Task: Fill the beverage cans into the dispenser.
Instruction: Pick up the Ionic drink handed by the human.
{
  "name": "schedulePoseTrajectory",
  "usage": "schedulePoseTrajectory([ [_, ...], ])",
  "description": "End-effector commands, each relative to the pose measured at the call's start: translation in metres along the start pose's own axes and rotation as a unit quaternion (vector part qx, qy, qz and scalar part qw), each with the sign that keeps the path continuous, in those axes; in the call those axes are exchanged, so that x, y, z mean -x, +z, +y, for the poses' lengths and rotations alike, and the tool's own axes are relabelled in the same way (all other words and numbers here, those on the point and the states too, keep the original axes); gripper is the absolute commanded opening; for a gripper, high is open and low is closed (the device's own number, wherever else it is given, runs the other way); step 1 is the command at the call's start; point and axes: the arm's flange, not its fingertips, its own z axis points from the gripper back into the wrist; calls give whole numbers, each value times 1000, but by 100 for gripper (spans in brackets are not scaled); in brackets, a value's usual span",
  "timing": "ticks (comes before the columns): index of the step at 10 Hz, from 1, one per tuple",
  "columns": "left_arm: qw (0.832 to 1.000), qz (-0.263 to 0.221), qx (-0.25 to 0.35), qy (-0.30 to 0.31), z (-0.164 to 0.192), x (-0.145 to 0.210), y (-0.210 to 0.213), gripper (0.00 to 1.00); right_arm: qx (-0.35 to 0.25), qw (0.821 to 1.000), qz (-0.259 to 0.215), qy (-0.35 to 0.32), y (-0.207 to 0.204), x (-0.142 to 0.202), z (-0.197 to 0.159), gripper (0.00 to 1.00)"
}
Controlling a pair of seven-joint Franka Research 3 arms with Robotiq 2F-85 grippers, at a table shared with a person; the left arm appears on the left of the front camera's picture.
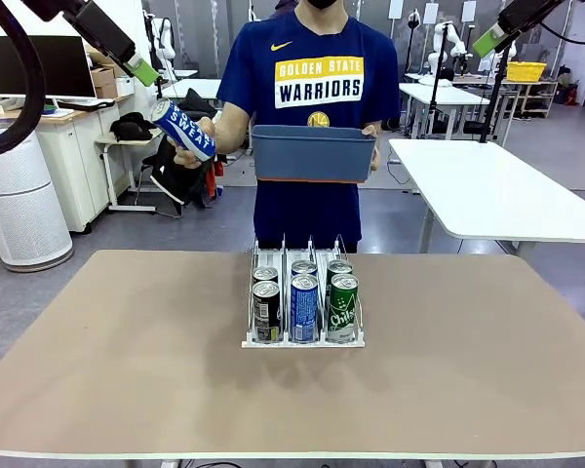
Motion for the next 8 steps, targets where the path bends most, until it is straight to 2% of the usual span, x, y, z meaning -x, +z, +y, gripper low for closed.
schedulePoseTrajectory([
  [1, 1000, 1, 0, 0, -1, 1, 0, 100, -1, 1000, -3, -1, 1, 0, 2, 100],
  [8, 1000, 1, 0, 0, -1, 1, 0, 100, -1, 1000, -3, -1, 1, 0, 2, 100],
])
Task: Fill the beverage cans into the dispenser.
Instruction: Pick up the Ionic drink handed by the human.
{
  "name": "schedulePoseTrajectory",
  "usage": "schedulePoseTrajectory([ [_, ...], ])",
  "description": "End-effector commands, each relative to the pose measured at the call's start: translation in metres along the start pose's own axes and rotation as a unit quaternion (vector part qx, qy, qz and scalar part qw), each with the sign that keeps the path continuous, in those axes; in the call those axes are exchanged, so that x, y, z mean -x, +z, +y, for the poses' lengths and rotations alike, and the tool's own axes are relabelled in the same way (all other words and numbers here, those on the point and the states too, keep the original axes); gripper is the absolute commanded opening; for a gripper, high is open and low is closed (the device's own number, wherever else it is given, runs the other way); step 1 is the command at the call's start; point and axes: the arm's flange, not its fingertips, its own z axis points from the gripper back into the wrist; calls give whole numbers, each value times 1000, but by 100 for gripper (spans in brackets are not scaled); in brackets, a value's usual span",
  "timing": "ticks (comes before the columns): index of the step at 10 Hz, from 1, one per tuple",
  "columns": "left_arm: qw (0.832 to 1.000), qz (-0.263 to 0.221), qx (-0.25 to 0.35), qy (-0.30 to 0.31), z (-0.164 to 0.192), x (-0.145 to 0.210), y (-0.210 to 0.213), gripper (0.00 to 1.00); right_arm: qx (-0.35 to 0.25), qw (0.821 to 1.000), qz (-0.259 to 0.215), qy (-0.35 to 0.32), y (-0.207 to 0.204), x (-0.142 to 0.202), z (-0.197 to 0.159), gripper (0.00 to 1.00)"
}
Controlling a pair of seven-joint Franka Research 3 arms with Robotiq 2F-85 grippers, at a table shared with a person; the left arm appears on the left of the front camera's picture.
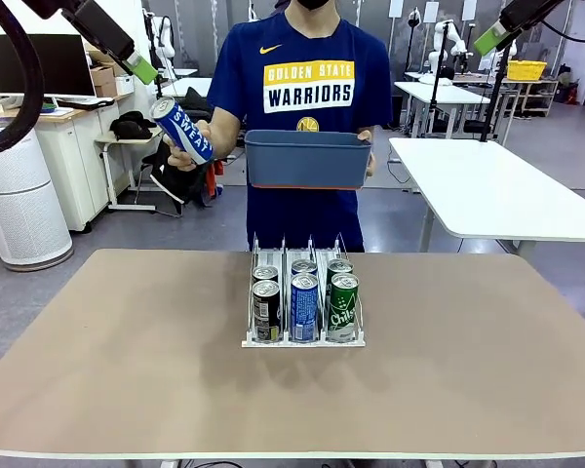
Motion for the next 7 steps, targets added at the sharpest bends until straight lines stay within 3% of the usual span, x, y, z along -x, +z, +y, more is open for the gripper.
schedulePoseTrajectory([
  [1, 1000, 1, 0, 0, -1, 1, 0, 100, -1, 1000, -3, -1, 1, 0, 2, 100],
  [7, 1000, 1, 0, 0, -1, 1, 0, 100, -1, 1000, -3, -1, 1, 0, 2, 100],
])
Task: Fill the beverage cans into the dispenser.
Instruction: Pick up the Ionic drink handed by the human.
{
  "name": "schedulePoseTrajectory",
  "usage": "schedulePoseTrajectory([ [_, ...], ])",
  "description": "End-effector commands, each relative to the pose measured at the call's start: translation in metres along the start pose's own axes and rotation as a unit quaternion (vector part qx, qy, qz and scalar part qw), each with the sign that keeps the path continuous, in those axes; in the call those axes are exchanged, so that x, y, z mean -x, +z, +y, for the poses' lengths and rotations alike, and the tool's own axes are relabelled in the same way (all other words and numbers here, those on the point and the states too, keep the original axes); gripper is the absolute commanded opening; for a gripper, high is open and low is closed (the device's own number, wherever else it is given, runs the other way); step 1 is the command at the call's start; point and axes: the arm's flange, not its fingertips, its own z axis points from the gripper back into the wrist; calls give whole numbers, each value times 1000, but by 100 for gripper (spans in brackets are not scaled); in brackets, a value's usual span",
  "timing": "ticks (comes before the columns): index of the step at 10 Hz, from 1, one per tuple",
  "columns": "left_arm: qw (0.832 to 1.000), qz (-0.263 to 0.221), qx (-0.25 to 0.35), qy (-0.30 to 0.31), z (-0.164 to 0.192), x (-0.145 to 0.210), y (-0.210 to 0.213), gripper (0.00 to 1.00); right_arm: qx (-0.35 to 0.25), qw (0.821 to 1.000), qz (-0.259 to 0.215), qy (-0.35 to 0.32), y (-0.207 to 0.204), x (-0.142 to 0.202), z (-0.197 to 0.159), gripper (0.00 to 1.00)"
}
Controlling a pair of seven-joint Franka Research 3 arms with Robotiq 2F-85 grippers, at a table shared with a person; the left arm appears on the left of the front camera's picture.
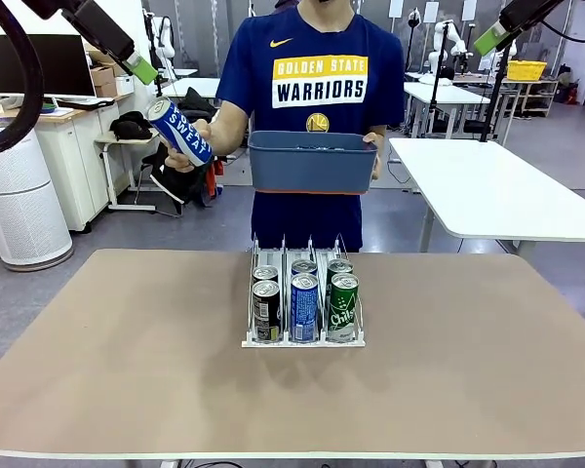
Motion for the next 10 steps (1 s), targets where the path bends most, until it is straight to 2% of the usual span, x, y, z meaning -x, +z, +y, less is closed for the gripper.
schedulePoseTrajectory([
  [1, 1000, 1, 0, 0, -1, 1, 0, 100, -1, 1000, -3, -1, 1, 0, 2, 100],
  [5, 1000, 0, 0, 0, 0, 0, 0, 100, -1, 1000, -3, -1, 1, 0, 2, 100],
  [7, 1000, 17, -6, -20, 17, 11, -7, 100, -1, 1000, -3, -1, 1, 0, 2, 100],
  [9, 999, 9, -32, -5, 8, 10, -27, 100, -1, 1000, -3, -1, 1, 0, 2, 100],
  [10, 999, 11, -38, -17, 18, 13, -30, 100, -1, 1000, -3, -1, 1, 0, 2, 100],
])
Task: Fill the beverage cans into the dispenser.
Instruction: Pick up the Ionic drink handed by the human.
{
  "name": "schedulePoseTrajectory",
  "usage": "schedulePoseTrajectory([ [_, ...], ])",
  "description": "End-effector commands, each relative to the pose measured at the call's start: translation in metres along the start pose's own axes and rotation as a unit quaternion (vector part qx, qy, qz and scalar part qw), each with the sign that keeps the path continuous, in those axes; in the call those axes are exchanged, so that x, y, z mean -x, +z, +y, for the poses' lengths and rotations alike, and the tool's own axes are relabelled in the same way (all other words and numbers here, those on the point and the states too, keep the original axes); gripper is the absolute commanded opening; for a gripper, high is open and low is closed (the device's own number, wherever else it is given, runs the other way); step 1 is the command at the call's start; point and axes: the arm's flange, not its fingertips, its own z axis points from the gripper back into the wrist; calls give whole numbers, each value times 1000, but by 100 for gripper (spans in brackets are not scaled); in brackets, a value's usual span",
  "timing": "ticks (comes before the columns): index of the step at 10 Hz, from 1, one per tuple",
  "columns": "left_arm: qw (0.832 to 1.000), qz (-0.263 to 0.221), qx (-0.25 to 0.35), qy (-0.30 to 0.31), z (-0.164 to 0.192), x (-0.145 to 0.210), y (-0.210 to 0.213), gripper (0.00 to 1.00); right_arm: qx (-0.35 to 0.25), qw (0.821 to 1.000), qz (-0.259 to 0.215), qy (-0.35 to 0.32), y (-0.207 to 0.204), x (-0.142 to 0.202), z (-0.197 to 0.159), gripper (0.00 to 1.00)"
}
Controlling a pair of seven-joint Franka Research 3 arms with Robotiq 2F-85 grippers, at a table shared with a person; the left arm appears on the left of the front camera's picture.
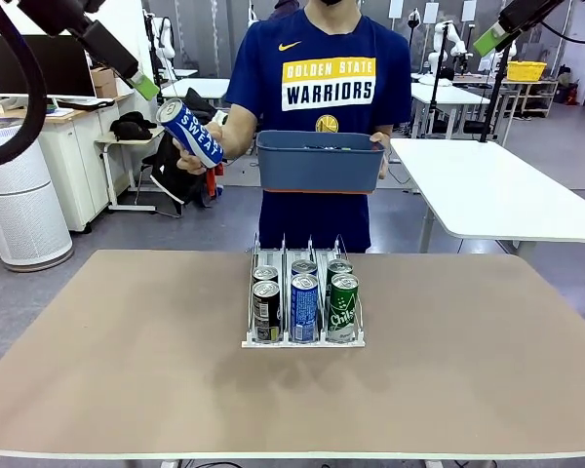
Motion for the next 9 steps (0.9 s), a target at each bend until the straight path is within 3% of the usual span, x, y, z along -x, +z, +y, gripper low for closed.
schedulePoseTrajectory([
  [1, 999, -4, -22, -29, 16, 11, -10, 100, -1, 1000, -2, -1, 1, 0, 2, 100],
  [3, 998, -3, -56, -7, 27, 19, -33, 100, -1, 1000, -2, -1, 1, 0, 2, 100],
  [9, 998, -48, -41, -10, 61, 29, -64, 100, -1, 1000, -2, -1, 1, 0, 2, 100],
])
